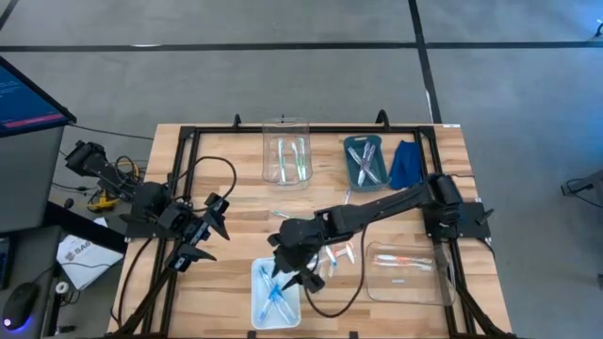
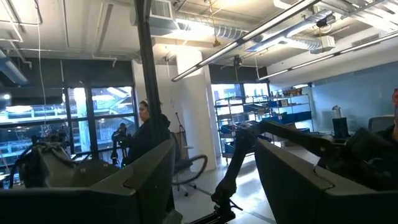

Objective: Pick & Place Toothbrushes
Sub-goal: Put the green toothbrush into the top transparent bin

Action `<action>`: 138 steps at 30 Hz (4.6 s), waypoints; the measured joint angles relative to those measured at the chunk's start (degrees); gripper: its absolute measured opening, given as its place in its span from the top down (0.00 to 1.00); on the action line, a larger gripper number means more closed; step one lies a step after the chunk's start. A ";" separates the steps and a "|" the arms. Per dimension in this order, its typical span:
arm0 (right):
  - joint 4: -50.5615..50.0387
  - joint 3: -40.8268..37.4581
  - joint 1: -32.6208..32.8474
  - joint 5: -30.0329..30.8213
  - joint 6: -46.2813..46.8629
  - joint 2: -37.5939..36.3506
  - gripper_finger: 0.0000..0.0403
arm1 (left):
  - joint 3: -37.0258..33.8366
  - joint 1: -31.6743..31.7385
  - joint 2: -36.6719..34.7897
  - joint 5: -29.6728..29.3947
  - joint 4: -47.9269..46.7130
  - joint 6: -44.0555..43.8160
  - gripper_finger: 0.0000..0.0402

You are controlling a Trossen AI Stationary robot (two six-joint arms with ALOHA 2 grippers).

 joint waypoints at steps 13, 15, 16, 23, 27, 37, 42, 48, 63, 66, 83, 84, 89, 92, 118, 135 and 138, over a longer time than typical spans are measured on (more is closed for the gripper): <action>-20.71 0.00 1.75 0.08 0.97 -4.35 0.60 | 0.00 0.01 0.00 0.00 -0.04 -0.02 0.46; -22.81 0.00 2.06 0.09 1.26 -4.35 0.62 | 0.00 0.00 0.00 0.00 -0.02 0.00 0.46; -23.81 -0.16 2.27 0.09 1.64 -4.35 0.63 | 0.00 0.00 0.00 0.00 -0.02 0.00 0.46; -24.77 -3.22 3.25 -0.06 3.47 -4.35 0.70 | 0.00 0.01 0.00 0.00 -0.04 0.00 0.46; -24.54 -3.94 4.36 -2.74 3.34 -4.35 0.72 | 0.00 0.02 0.00 0.00 -0.04 0.00 0.46; -21.40 -4.97 3.46 -14.49 -4.11 -10.30 0.72 | 0.00 0.00 0.00 0.00 0.00 0.00 0.46; -12.17 -12.47 1.56 -9.67 -0.23 -17.38 0.72 | 0.00 0.02 0.00 0.00 -0.10 -0.02 0.46; 2.13 -25.16 -1.31 2.66 5.93 -28.33 0.72 | 0.00 0.02 0.00 0.00 -0.24 0.00 0.46; 21.59 -35.42 -3.43 18.25 9.91 -31.05 0.72 | 0.04 0.67 1.00 -3.57 -0.24 1.70 0.46; 22.50 -35.28 -4.76 18.26 9.86 -28.69 0.72 | 0.04 1.88 1.82 -6.46 -1.31 2.58 0.46; 6.63 -30.28 -19.38 17.54 9.87 -15.96 0.72 | 0.09 23.32 0.78 -24.61 -18.97 3.04 0.46; 4.65 -29.91 -19.66 16.74 9.37 -15.25 0.72 | 0.03 24.91 0.73 -24.59 -20.68 3.04 0.46; -3.83 -25.23 -20.26 14.85 9.13 -11.36 0.72 | 0.02 32.03 0.61 -24.44 -25.95 0.67 0.46; -7.17 -21.47 -18.88 14.76 7.99 -8.77 0.69 | 0.02 34.73 0.61 -22.85 -27.08 -0.80 0.46; -21.72 -4.61 -17.66 17.26 1.44 6.71 0.45 | 0.02 35.27 0.61 -16.15 -29.05 -3.17 0.46; -15.17 -7.79 -17.50 17.36 2.89 6.71 0.46 | 0.02 35.27 0.61 -15.18 -30.12 -4.66 0.46; -15.02 -7.69 -17.50 17.54 2.83 6.64 0.47 | 0.02 35.27 0.61 -15.19 -30.12 -4.66 0.46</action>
